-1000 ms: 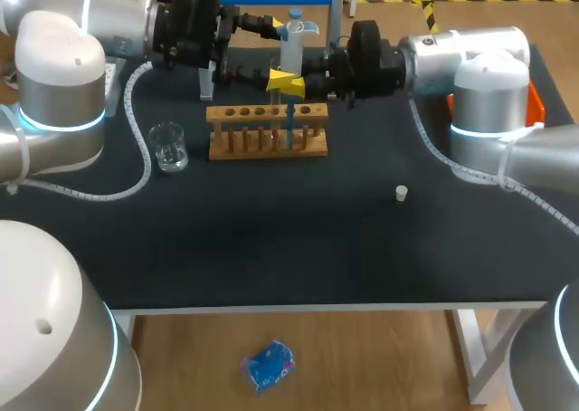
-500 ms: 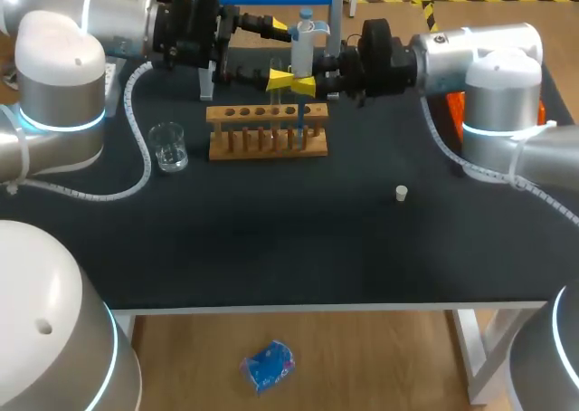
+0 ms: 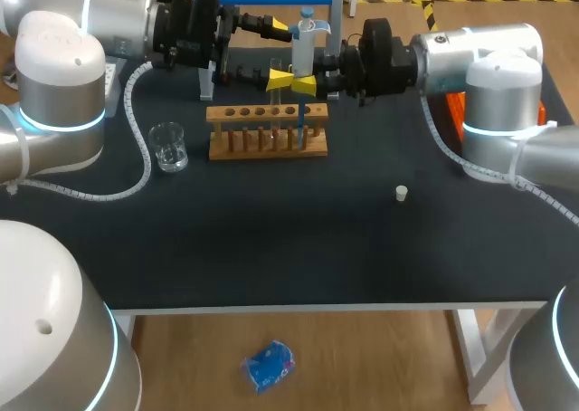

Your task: Invert the test tube, pick up the pipette, mount the tip to pipette, aspirate from beaker and dispense into the tube, eject the tip, return the pipette, and cap with the stopper.

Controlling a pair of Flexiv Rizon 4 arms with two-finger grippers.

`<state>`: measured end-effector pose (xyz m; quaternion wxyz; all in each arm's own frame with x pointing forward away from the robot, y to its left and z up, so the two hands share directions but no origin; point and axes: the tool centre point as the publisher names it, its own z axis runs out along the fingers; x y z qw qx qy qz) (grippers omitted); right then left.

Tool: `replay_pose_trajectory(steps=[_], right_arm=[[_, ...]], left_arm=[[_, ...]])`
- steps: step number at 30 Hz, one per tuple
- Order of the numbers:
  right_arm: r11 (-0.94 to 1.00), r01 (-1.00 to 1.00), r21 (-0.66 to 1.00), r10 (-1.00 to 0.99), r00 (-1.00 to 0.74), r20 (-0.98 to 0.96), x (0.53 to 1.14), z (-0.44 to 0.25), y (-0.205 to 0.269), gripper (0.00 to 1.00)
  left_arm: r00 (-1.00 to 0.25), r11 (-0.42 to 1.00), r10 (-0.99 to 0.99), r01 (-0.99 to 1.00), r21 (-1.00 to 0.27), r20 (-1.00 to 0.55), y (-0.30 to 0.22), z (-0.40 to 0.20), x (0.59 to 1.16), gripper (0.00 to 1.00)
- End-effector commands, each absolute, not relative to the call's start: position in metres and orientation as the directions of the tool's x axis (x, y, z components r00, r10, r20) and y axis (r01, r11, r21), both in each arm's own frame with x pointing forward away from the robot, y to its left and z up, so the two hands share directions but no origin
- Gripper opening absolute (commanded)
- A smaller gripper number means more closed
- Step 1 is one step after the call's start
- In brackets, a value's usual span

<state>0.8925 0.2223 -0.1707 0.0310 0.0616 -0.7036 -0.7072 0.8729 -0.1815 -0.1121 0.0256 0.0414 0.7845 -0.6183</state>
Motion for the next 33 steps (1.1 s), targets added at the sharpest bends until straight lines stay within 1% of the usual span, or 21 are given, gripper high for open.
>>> replay_pose_trajectory(steps=[1,13,24,33], right_arm=[[-0.022,-0.041,0.999,-0.125,-0.991,-0.044,0.889,-0.170,0.205,0.00],[-0.062,-0.047,0.997,-0.057,-0.997,-0.050,0.885,-0.167,0.150,0.00],[-0.017,-0.050,0.999,-0.026,-0.998,-0.051,0.909,-0.160,0.095,0.00],[-0.023,-0.035,0.999,0.063,-0.997,-0.034,0.930,-0.161,0.056,0.00]], left_arm=[[-0.995,0.234,0.035,0.097,-0.967,-0.091,-0.180,-0.111,0.873,1.00],[-0.995,0.234,0.035,0.097,-0.967,-0.091,-0.180,-0.111,0.873,1.00],[-0.995,0.234,0.035,0.097,-0.967,-0.091,-0.180,-0.111,0.873,1.00],[-0.995,0.234,0.035,0.097,-0.967,-0.091,-0.180,-0.111,0.873,1.00]])
